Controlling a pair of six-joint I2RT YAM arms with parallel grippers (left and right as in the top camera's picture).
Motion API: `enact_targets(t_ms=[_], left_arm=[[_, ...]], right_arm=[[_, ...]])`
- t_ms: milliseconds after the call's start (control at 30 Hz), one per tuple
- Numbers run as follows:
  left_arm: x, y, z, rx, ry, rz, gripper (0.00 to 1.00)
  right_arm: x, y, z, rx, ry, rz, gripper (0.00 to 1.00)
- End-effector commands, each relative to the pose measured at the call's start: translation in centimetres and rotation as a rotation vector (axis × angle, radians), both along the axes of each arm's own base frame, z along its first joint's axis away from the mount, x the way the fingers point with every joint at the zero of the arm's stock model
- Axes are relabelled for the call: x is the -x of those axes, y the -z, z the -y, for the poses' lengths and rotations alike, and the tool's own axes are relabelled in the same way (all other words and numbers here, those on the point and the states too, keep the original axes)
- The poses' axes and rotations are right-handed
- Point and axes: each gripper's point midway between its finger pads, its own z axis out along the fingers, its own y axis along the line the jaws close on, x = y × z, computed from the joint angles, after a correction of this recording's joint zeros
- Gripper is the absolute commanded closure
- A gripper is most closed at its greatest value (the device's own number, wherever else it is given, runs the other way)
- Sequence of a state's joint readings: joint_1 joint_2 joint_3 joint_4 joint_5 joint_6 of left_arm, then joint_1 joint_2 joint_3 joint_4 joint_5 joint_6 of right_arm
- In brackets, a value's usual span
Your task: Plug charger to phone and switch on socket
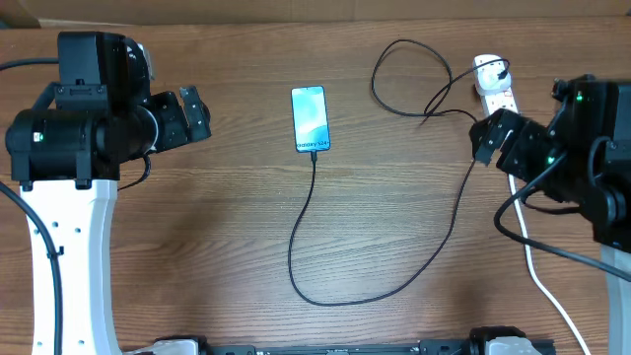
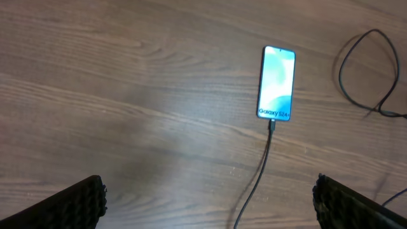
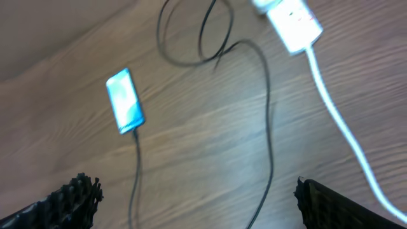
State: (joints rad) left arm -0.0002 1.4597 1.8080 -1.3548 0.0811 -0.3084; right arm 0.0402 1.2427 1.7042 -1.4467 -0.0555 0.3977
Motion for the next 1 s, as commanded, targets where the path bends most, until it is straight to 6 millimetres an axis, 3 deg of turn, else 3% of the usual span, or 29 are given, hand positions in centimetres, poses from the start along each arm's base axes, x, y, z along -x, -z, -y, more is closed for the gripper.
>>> enact_targets(t_ms=[0,167,300,467,567,967], left_arm=[[0.5,-0.1,0.0,-0.002,-0.011,-0.008,0.00],[1.0,0.2,0.0,-0.003,-0.011,-0.033,0.00],[1.1,0.3,0.0,-0.003,-0.011,-0.038,0.00],[1.1,0.3,0.0,-0.003,-0.011,-0.038,0.00],[1.1,0.3,0.0,-0.003,-0.011,-0.038,0.00],[1.1,0.3,0.0,-0.003,-0.011,-0.038,0.00]], right_arm=[[-2.2,-0.3,2.8,0.137,0.105,0.037,0.00],[-6.8,1.3,6.2,0.167,0.253,0.035,0.00],[-11.5,5.1,10.4,0.176,0.351,-0.012,0.00],[-15.1,8.6,15.0,0.182,0.444,-0.024,0.00],[-16.2,10.4,17.1,0.180,0.484,-0.039,0.00],[-20.0,18.9,19.3,0.195,0.475,-0.130,0.00]])
